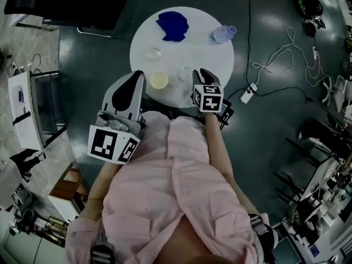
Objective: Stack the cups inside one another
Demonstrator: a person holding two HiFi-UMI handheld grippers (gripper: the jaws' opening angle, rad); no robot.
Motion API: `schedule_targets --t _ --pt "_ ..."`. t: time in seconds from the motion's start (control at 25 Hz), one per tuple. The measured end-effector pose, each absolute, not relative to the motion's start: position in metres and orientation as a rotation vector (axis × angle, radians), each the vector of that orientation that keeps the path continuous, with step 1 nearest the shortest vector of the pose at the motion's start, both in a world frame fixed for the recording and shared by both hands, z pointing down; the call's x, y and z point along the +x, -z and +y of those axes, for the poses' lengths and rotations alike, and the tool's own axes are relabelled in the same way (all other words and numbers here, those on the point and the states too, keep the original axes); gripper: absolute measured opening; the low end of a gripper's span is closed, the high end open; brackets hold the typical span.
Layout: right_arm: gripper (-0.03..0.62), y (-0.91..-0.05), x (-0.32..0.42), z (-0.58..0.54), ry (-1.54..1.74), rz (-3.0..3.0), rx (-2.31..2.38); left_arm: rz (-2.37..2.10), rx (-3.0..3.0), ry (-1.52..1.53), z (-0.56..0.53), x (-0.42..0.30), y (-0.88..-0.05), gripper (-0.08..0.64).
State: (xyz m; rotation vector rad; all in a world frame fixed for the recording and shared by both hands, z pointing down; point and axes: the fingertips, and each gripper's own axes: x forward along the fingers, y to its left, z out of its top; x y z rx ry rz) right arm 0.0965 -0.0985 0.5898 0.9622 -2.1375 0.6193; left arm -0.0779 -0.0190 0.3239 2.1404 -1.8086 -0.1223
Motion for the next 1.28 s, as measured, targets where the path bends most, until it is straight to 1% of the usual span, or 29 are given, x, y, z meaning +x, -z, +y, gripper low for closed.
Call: schedule_targets --t 0.64,1.12,1.16,1.2,1.28 --pt "0.084 -0.635 0.082 -0.096 -0.690 -2.024 0.852 -1.837 2.108 0.132 -0.015 -0.093 -0.324 0.009" --pt "0.083 -0.652 0.079 -0.095 -0.661 -1.968 0.819 -1.797 2.118 0.116 -0.023 -0.094 -0.326 0.009" --pt "0.076 -0.652 0.076 -0.096 -0.647 -1.970 0.808 -1.797 2.118 0.115 -0.023 -0.095 -0.327 0.009" --pt "0.055 -0.650 0.074 -0.097 -0.633 -1.975 0.799 -1.797 2.116 0.115 -0.022 -0.096 -0.327 0.009" --pt "0.044 -0.645 0.072 -0.098 -0.620 -1.981 0.803 -1.794 2.114 0.117 -0.022 -0.098 -0.328 0.009"
